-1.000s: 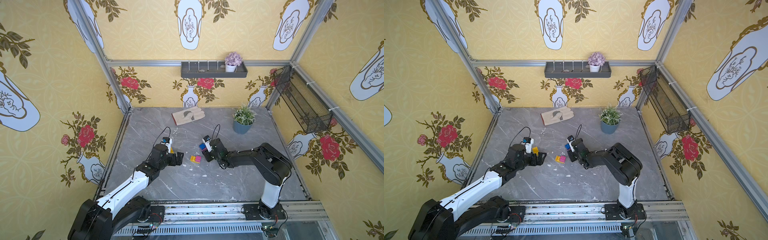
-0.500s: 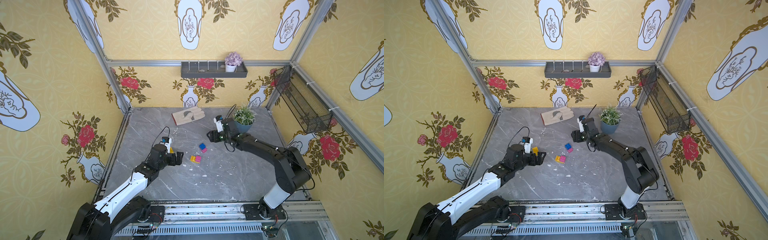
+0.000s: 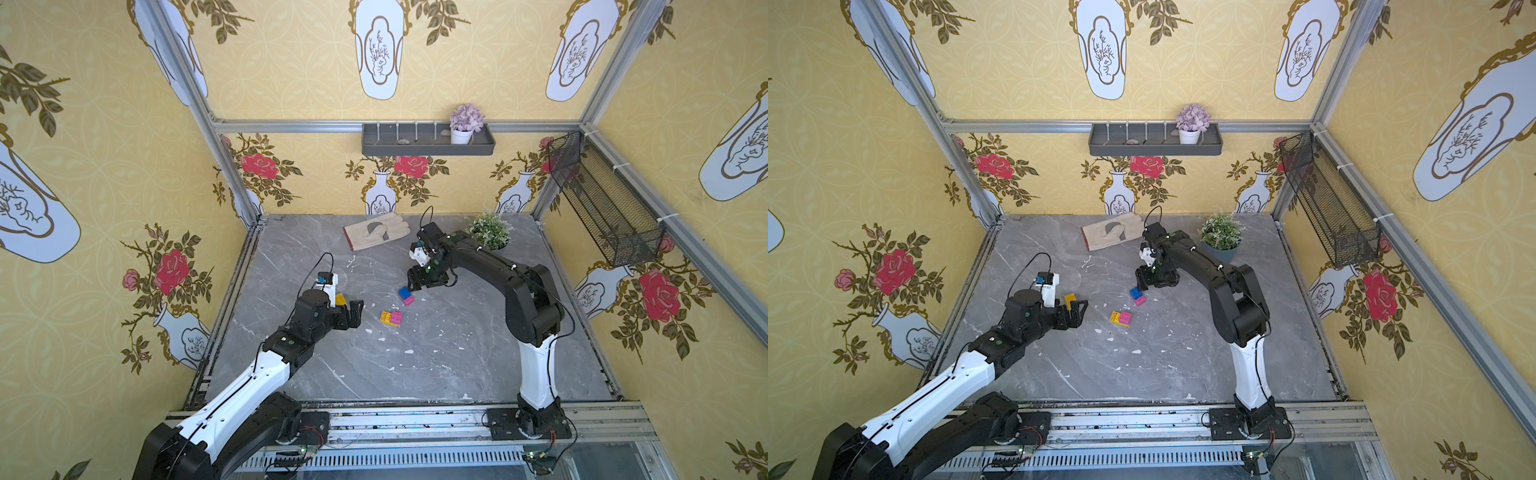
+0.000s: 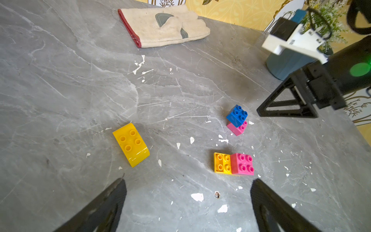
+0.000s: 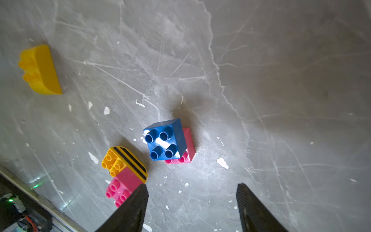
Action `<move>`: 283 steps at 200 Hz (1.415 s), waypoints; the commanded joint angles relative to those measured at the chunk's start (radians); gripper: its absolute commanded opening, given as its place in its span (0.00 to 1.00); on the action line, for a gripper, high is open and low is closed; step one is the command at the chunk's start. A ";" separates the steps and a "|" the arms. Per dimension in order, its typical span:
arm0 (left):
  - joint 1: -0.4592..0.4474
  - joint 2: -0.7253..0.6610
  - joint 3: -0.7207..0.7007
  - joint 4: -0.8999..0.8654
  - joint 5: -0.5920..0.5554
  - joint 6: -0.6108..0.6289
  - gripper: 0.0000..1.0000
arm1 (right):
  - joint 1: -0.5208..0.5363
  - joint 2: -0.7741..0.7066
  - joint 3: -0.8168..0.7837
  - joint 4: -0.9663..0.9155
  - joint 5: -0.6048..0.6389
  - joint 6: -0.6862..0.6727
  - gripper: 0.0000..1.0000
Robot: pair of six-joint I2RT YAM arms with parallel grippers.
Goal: Assemble the letter s with lego
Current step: Pick up the lego brick from the center of the board.
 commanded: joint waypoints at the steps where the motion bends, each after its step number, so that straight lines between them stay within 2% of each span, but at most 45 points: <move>1: 0.001 -0.003 -0.004 -0.009 -0.023 0.004 0.99 | 0.041 0.046 0.045 -0.034 0.034 -0.040 0.72; 29: -0.001 -0.009 -0.005 -0.016 -0.032 -0.001 0.99 | 0.072 0.106 0.084 -0.041 0.065 -0.058 0.72; 90: 0.000 -0.003 -0.006 -0.017 -0.043 -0.001 0.99 | 0.071 0.132 0.077 -0.013 0.099 -0.066 0.71; 202: 0.000 0.022 -0.001 -0.017 -0.037 0.005 0.99 | 0.089 0.126 0.016 0.067 0.141 -0.056 0.43; 252: 0.000 0.027 -0.002 -0.018 -0.038 0.003 0.99 | 0.089 0.106 -0.020 0.083 0.150 -0.055 0.42; 283: 0.000 0.031 -0.001 -0.017 -0.037 0.004 0.99 | 0.089 0.096 -0.036 0.097 0.155 -0.056 0.32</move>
